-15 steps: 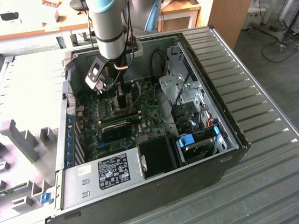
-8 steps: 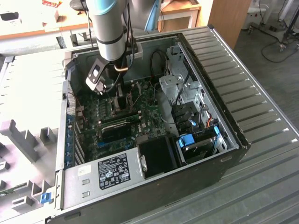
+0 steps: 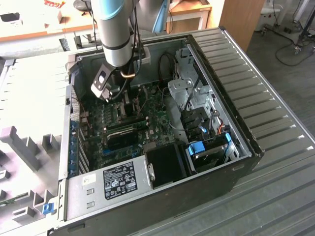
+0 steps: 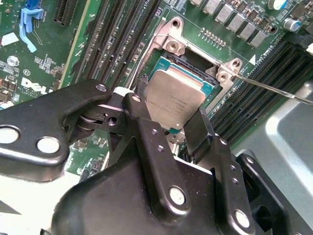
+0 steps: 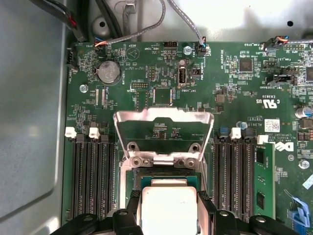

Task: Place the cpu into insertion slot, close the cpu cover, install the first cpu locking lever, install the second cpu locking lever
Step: 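Place the cpu into insertion slot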

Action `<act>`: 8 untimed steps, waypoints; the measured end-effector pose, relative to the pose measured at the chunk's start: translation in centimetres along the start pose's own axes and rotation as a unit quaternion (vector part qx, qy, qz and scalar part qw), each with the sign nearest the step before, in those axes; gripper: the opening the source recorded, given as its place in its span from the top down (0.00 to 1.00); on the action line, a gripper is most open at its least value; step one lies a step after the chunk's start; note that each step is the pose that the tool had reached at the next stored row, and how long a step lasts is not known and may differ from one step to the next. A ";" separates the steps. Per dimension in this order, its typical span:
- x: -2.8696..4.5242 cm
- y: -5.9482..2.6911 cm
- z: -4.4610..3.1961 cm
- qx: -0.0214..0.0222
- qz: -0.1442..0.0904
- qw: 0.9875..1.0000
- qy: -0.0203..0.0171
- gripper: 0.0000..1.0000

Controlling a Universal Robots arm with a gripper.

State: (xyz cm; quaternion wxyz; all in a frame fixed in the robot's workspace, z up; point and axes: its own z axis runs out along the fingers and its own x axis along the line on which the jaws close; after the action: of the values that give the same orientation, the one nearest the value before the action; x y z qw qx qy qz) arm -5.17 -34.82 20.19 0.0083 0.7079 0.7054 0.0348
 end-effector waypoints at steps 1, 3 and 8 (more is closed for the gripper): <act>0.00 0.00 0.04 0.000 0.000 1.000 0.000 0.46; -0.01 -0.01 0.05 0.000 0.000 1.000 0.000 0.46; 0.11 0.00 0.07 0.000 0.000 1.000 0.000 0.46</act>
State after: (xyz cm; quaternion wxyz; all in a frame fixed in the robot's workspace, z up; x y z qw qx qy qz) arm -5.17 -34.71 20.12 0.0083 0.7080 0.7053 0.0349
